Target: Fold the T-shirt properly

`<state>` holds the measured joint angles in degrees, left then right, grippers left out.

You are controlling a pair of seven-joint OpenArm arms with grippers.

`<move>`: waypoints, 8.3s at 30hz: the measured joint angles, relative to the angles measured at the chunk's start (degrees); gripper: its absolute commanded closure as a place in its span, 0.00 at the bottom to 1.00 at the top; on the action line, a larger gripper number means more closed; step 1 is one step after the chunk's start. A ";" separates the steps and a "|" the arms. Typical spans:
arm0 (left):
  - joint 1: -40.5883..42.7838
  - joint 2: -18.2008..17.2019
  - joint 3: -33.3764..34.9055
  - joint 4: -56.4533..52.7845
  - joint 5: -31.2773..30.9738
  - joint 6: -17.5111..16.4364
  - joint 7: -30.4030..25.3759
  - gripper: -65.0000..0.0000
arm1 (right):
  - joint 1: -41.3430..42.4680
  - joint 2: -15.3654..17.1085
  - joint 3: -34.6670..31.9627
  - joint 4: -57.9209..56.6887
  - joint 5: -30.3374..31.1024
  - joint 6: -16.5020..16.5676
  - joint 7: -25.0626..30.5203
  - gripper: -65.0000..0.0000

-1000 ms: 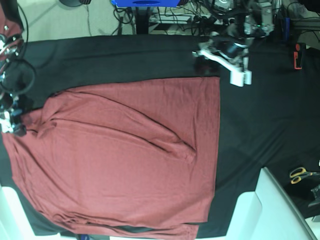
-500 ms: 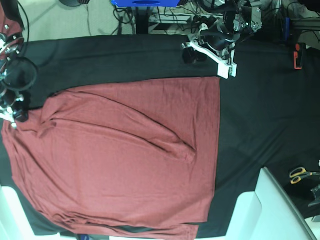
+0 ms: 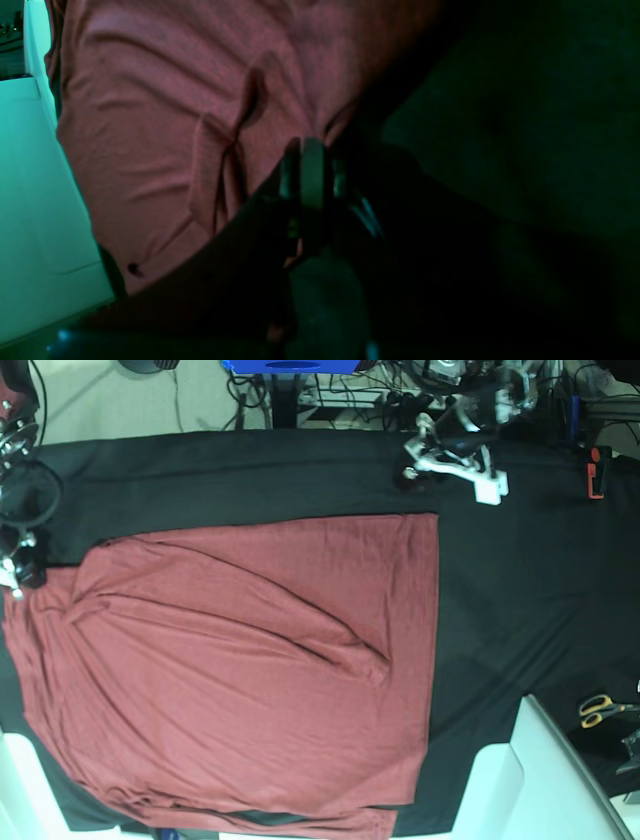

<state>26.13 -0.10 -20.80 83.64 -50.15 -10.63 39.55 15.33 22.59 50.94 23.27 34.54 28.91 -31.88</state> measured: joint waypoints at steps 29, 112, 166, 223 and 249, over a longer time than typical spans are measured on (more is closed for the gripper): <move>-1.11 2.82 -5.29 6.54 0.61 7.65 0.15 0.64 | -0.11 0.04 0.00 0.02 0.17 0.02 0.15 1.00; -2.10 -2.25 -4.68 2.05 -9.66 7.63 0.83 1.00 | -10.08 -3.02 0.33 18.71 0.24 -0.68 -12.85 1.00; 3.69 -2.27 -4.90 9.40 -9.79 11.85 0.79 1.00 | -14.34 -5.62 -3.63 31.98 0.04 -18.40 -23.67 1.00; 0.07 -2.27 -4.92 12.74 -14.60 12.15 0.74 1.00 | -9.90 -3.26 -23.58 44.26 0.07 -33.00 -23.89 1.00; -7.39 -2.43 -4.52 6.54 -14.21 17.49 0.79 1.00 | -3.10 -1.14 -27.98 33.18 0.20 -33.42 -20.57 1.00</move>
<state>18.74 -2.52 -25.32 90.17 -64.36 6.85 40.34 12.23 21.45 22.96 56.45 34.74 -4.51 -52.45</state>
